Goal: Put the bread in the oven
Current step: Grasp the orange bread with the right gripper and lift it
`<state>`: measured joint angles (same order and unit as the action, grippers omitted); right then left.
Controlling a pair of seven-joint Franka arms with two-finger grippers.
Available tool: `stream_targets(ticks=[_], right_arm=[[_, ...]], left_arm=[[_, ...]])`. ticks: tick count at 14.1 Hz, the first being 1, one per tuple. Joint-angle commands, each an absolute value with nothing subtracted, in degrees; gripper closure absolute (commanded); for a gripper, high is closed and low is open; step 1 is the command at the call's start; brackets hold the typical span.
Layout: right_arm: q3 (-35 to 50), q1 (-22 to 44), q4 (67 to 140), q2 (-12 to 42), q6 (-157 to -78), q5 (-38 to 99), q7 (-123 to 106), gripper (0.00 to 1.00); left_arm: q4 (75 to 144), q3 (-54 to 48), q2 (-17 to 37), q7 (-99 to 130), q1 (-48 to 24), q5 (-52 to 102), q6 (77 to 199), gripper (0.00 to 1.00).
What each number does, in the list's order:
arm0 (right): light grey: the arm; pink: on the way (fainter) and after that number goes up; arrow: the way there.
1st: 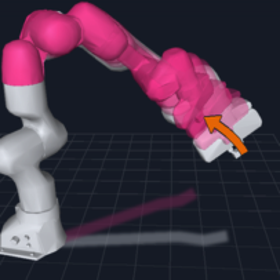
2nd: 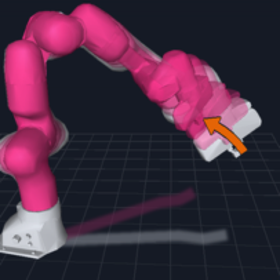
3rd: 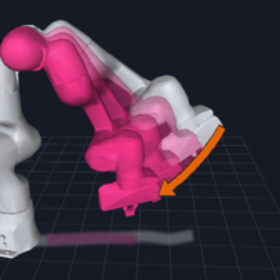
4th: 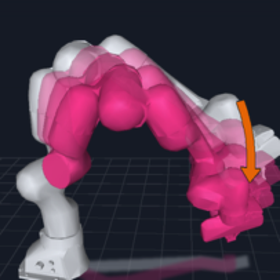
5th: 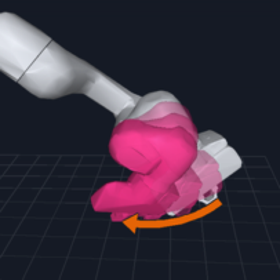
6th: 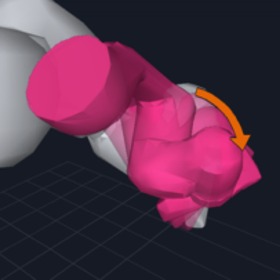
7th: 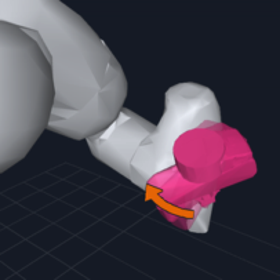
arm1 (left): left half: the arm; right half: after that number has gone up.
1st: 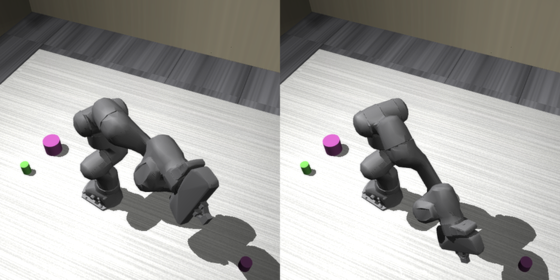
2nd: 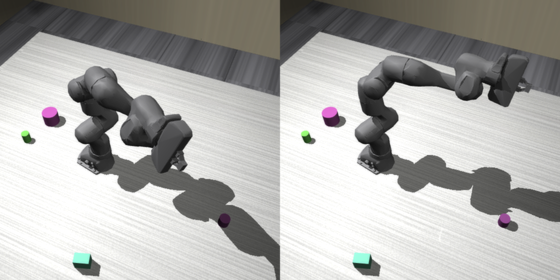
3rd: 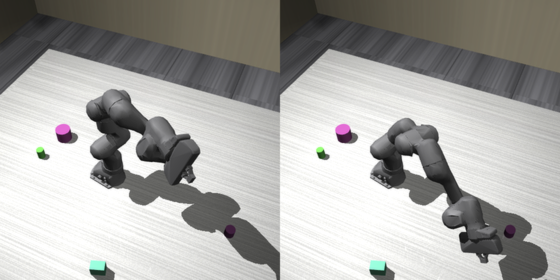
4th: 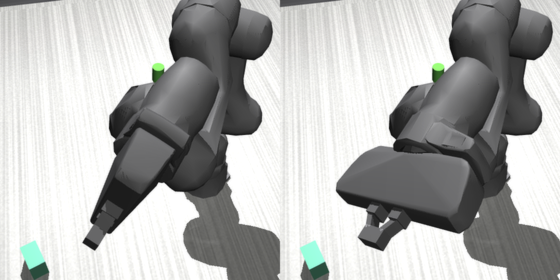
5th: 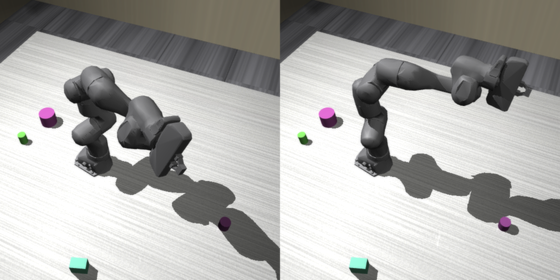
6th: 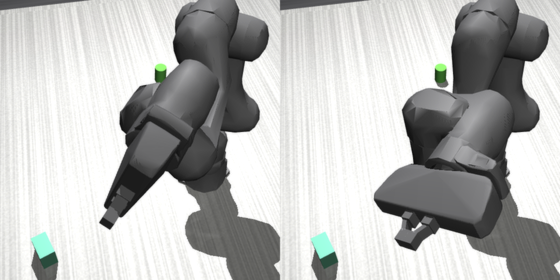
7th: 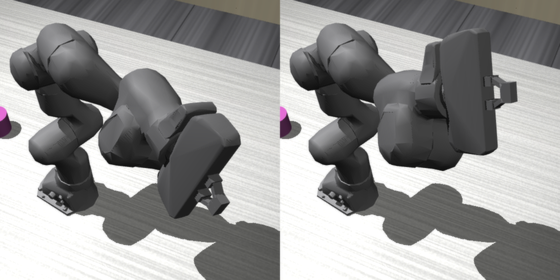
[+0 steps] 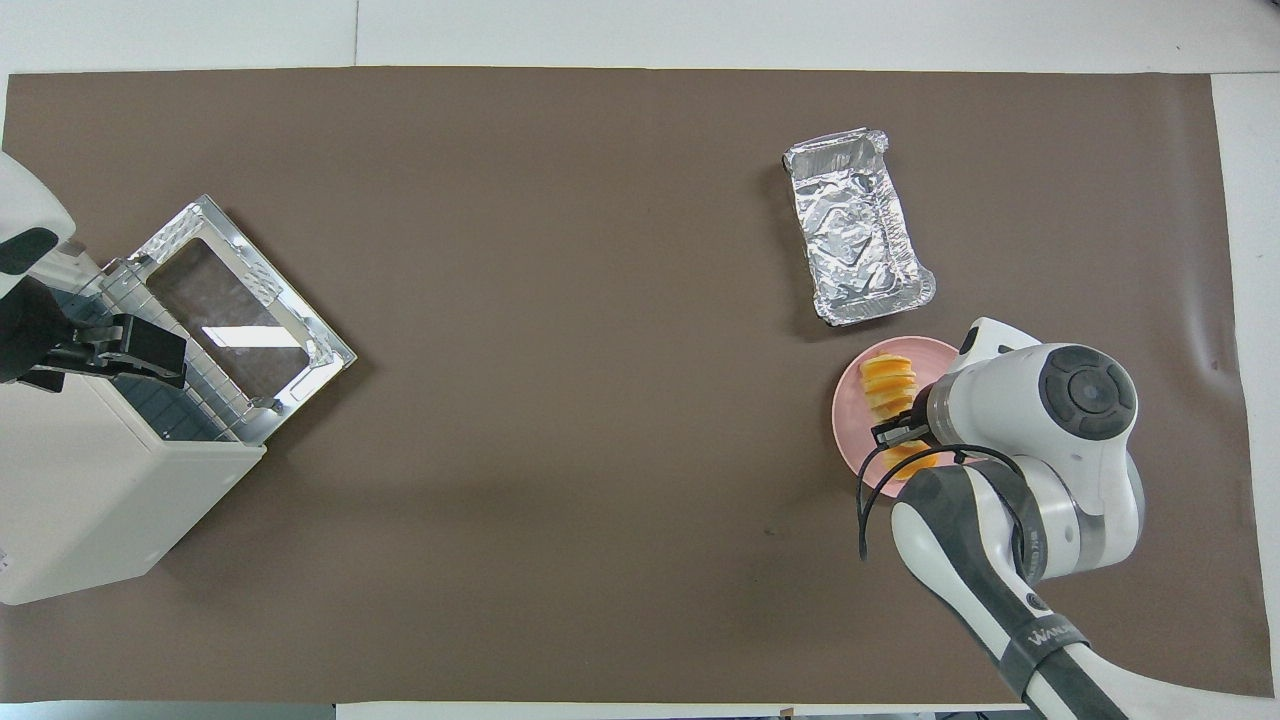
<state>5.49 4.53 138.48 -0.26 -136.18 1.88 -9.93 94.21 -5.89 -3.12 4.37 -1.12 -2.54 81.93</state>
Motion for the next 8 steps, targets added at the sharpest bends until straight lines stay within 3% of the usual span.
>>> stream_targets(ticks=[1,5,8], right_arm=[[5.6,4.5,132.9,1.1,-130.4,2.5,-9.4,1.00],[5.6,3.8,122.9,2.3,-119.7,2.6,-9.3,1.00],[5.6,3.7,110.3,6.7,-112.8,2.8,-9.2,1.00]], left_arm=[[95.4,-6.2,-4.6,4.0,-0.4,-1.7,82.3,0.00],[95.4,-6.2,-4.6,4.0,-0.4,-1.7,82.4,0.00],[95.4,-6.2,-4.6,4.0,-0.4,-1.7,82.4,0.00]])
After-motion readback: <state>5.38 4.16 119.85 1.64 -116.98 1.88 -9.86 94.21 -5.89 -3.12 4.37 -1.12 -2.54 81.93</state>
